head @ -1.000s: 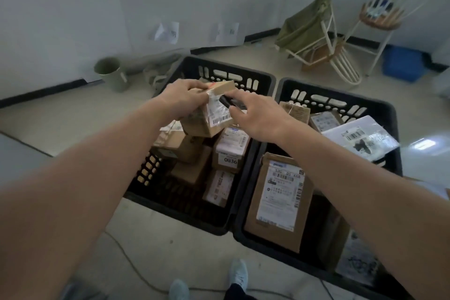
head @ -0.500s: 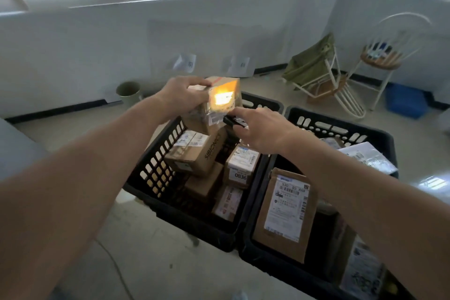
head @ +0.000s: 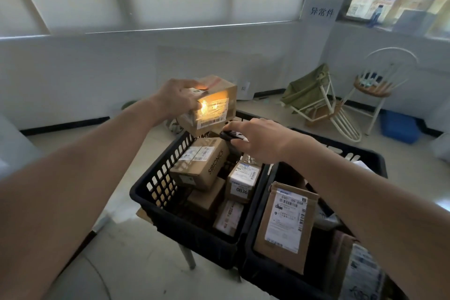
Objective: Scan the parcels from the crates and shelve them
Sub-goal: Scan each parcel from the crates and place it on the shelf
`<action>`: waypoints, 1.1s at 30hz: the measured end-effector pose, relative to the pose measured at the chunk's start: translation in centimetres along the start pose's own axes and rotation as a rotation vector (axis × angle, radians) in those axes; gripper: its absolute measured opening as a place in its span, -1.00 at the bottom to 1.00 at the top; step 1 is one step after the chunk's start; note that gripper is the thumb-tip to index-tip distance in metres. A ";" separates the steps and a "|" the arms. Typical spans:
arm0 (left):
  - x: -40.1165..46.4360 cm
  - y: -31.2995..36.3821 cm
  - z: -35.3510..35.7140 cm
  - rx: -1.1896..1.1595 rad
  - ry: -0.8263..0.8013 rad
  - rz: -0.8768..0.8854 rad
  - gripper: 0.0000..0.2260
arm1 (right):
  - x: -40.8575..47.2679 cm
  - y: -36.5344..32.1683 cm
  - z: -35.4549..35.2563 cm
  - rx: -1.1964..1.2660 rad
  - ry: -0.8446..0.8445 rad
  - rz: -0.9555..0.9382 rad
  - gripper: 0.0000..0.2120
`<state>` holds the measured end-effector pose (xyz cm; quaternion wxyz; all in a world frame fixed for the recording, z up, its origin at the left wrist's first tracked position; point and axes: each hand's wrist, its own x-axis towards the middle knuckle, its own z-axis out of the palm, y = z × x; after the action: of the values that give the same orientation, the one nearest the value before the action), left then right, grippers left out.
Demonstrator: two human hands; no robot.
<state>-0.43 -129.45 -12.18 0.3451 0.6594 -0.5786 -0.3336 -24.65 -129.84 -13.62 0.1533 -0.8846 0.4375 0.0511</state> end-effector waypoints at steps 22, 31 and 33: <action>-5.5 -1.2 -6.1 -0.021 0.002 0.076 -0.50 | -2.6 -7.1 0.3 -0.078 0.040 0.069 -0.56; -7.8 -2.3 -8.6 -0.065 -0.007 0.123 -0.54 | -4.1 -11.8 0.2 -0.103 0.000 0.016 -0.55; -8.2 -2.6 -9.2 -0.055 -0.003 0.135 -0.55 | -4.3 -12.8 0.4 -0.088 -0.003 0.018 -0.55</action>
<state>7.77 -120.41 -9.10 0.3838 0.6087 -0.6129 -0.3262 -17.19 -119.16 -10.09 0.1145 -0.8864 0.4425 0.0731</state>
